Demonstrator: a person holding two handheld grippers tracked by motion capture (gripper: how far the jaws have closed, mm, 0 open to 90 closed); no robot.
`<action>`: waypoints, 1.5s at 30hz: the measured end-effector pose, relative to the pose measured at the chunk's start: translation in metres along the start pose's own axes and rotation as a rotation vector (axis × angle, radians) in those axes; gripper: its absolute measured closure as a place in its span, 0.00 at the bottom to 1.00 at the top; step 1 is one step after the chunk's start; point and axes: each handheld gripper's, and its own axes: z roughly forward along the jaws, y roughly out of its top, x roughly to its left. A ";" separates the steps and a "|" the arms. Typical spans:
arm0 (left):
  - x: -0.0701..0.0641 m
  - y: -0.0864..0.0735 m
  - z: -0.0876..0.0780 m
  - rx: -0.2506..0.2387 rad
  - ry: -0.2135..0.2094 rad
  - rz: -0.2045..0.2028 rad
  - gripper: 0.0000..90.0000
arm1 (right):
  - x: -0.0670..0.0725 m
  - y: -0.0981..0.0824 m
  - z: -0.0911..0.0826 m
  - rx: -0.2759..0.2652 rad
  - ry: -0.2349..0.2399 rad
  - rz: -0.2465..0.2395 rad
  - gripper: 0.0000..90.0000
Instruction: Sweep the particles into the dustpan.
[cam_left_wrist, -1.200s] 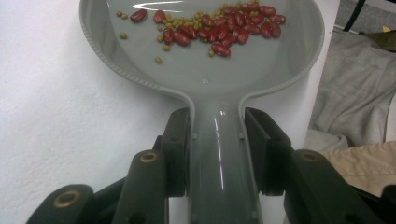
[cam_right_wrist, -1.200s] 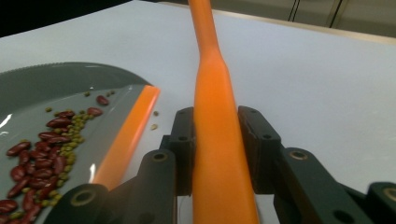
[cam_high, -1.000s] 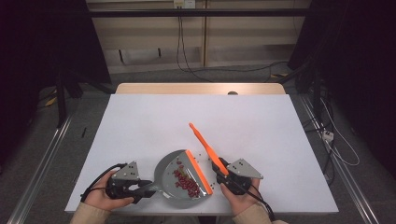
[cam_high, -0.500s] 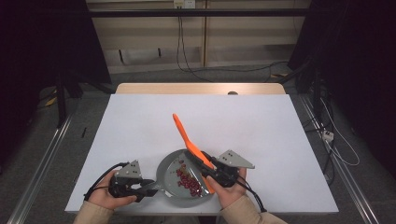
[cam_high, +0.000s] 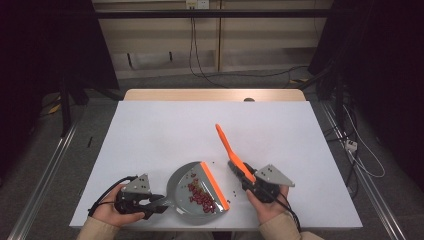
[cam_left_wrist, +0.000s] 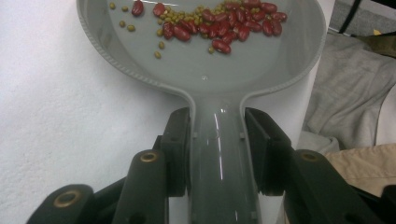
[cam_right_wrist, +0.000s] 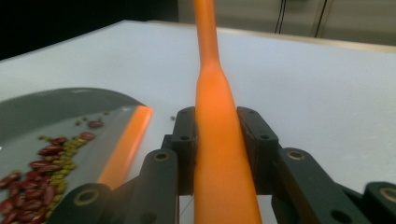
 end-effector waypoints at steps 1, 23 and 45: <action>0.000 0.000 0.000 0.005 0.004 0.003 0.70 | 0.006 -0.002 -0.003 -0.001 -0.001 0.024 0.78; 0.005 -0.002 -0.002 -0.013 0.037 -0.051 0.69 | 0.003 0.030 0.056 -0.026 0.046 -0.045 0.78; 0.009 0.004 0.015 -0.015 0.131 -0.060 0.69 | -0.006 0.040 0.037 -0.083 0.160 0.011 0.78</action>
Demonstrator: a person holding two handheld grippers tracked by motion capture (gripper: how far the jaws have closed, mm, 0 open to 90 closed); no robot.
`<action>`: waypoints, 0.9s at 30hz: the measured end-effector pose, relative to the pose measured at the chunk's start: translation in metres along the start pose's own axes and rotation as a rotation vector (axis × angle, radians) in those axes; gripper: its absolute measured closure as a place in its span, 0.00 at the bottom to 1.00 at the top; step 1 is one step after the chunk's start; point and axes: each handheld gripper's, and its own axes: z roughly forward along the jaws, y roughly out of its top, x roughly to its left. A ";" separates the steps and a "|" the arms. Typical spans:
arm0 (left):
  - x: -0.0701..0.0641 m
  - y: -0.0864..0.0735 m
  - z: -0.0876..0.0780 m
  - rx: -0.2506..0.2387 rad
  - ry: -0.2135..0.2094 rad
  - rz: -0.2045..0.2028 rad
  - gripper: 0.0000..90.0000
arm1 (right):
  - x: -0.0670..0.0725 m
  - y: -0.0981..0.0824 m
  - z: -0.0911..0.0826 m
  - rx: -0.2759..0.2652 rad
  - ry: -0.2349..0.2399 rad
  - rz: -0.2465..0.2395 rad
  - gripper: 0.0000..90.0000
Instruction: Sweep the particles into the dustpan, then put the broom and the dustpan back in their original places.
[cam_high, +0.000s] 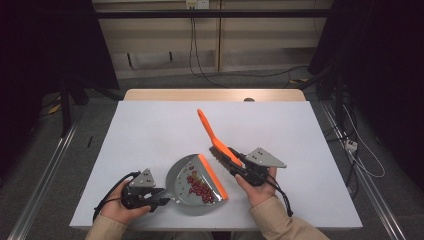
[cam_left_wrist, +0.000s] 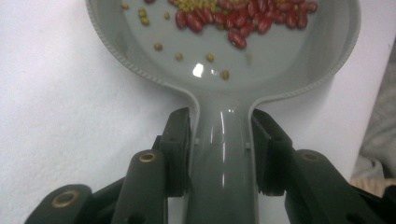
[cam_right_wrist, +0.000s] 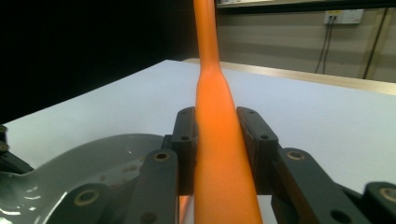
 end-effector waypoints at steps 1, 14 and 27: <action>-0.001 -0.001 0.001 -0.015 0.010 -0.001 0.70 | -0.003 -0.001 -0.003 0.001 -0.009 -0.001 0.78; 0.007 -0.005 -0.005 -0.179 0.122 -0.034 0.70 | -0.042 -0.002 -0.032 -0.023 -0.081 0.021 0.78; 0.037 -0.018 -0.013 -0.250 0.374 -0.235 0.70 | -0.057 -0.010 -0.041 0.020 -0.095 0.018 0.78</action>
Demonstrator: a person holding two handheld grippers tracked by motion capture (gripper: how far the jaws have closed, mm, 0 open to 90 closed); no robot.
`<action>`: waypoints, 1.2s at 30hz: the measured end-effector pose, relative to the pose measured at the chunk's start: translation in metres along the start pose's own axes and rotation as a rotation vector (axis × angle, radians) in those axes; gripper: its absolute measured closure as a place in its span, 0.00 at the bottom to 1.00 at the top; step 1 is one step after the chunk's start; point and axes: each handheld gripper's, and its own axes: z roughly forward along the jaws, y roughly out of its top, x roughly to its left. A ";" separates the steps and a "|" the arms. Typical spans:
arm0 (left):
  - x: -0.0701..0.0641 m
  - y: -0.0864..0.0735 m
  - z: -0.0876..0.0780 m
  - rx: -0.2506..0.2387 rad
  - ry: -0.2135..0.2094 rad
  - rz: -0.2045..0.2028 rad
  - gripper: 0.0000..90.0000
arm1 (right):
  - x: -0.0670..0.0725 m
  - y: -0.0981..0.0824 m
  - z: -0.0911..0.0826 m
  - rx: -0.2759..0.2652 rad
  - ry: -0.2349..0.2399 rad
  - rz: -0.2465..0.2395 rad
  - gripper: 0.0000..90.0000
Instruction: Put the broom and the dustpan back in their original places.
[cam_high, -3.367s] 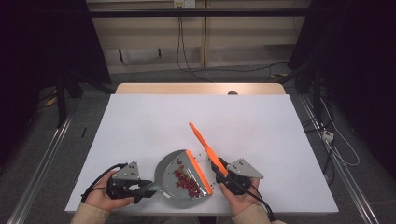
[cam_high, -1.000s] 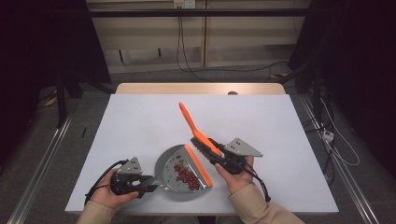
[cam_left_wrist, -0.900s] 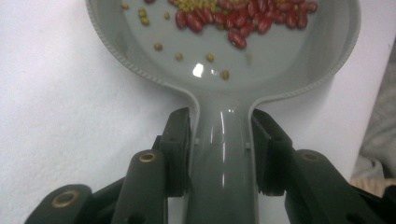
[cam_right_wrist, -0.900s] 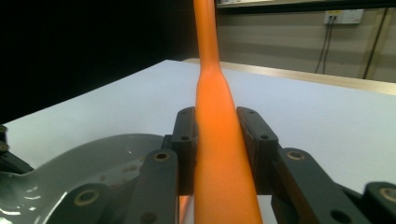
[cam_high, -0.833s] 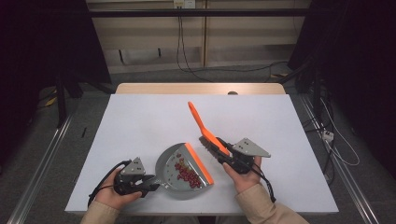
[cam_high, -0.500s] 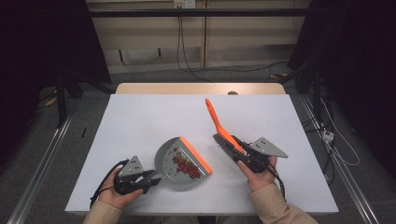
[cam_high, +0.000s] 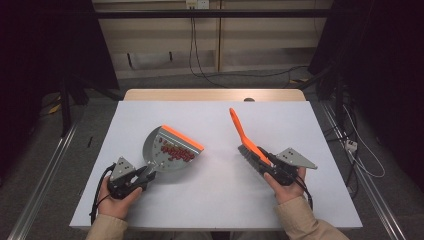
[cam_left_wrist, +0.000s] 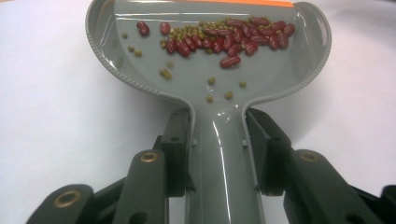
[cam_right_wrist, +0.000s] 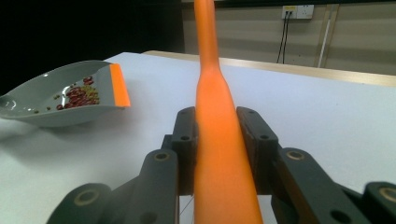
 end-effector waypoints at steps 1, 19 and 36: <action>0.002 0.000 0.001 0.006 0.011 -0.018 0.70 | 0.000 -0.001 -0.001 0.002 -0.002 0.002 0.78; 0.000 -0.005 0.012 0.043 0.056 -0.075 0.69 | -0.024 -0.019 -0.005 0.057 -0.085 0.174 0.77; -0.003 0.009 -0.009 -0.165 -0.085 -0.040 0.12 | -0.035 -0.014 -0.057 0.052 -0.057 -0.042 0.12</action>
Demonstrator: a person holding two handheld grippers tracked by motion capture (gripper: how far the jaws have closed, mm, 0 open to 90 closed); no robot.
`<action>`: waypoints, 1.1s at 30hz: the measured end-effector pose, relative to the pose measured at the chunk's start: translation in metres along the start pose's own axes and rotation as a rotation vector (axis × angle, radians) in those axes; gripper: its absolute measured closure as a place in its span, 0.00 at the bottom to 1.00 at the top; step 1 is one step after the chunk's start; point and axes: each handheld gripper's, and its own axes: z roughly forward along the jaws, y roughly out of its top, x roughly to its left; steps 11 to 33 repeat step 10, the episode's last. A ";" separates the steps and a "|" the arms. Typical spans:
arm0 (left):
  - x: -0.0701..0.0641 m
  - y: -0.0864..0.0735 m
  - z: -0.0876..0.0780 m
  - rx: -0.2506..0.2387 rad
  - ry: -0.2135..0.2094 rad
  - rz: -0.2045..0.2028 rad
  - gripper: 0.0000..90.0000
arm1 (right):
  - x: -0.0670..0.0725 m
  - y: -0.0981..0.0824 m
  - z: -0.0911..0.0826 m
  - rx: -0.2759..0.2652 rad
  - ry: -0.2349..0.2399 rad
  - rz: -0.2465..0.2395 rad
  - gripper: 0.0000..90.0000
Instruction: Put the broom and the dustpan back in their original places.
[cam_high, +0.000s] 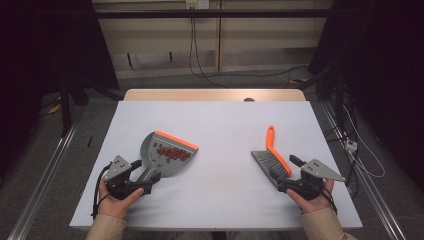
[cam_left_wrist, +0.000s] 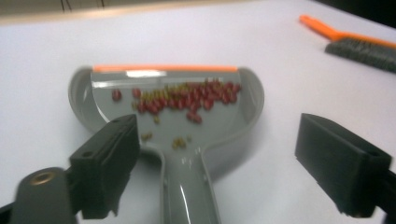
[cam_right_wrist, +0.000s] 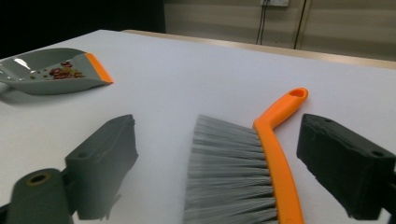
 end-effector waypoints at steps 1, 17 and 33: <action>0.001 0.001 -0.001 -0.026 -0.003 -0.004 0.12 | -0.001 0.000 -0.002 -0.002 0.018 -0.001 0.12; 0.006 0.006 -0.004 -0.101 -0.018 0.003 0.09 | -0.001 -0.006 -0.003 0.010 0.048 -0.022 0.10; 0.006 0.006 -0.004 -0.101 -0.018 0.003 0.09 | -0.001 -0.006 -0.003 0.010 0.048 -0.022 0.10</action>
